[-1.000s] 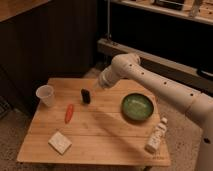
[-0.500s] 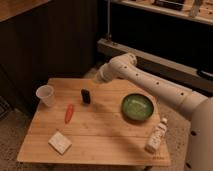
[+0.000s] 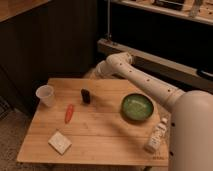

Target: Knock the eraser over

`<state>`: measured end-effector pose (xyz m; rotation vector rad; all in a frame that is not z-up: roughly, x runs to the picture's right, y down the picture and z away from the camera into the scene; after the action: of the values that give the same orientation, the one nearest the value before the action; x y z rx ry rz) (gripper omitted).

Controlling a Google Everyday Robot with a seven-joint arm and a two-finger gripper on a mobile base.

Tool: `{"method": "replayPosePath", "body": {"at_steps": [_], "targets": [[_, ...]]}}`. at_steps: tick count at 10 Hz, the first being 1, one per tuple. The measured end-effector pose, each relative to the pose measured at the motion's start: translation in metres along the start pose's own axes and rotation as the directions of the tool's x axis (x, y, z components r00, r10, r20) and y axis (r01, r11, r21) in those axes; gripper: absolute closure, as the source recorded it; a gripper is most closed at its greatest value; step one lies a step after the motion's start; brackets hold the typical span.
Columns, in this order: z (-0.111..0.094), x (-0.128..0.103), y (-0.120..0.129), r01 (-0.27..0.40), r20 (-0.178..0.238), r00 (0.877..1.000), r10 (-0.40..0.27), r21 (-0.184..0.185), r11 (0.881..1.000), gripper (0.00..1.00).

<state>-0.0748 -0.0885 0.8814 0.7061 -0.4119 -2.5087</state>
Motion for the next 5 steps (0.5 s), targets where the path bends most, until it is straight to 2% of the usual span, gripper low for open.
{"method": "replayPosePath", "body": {"at_steps": [2, 4, 5], "targets": [[0.013, -0.011, 0.005, -0.025, 0.004, 1.000, 0.025, 0.012, 1.000, 1.00], [0.036, -0.023, 0.001, -0.043, 0.006, 0.999, 0.043, 0.049, 0.998, 1.00], [0.051, -0.031, -0.003, -0.052, 0.024, 0.998, 0.051, 0.072, 0.996, 1.00]]}}
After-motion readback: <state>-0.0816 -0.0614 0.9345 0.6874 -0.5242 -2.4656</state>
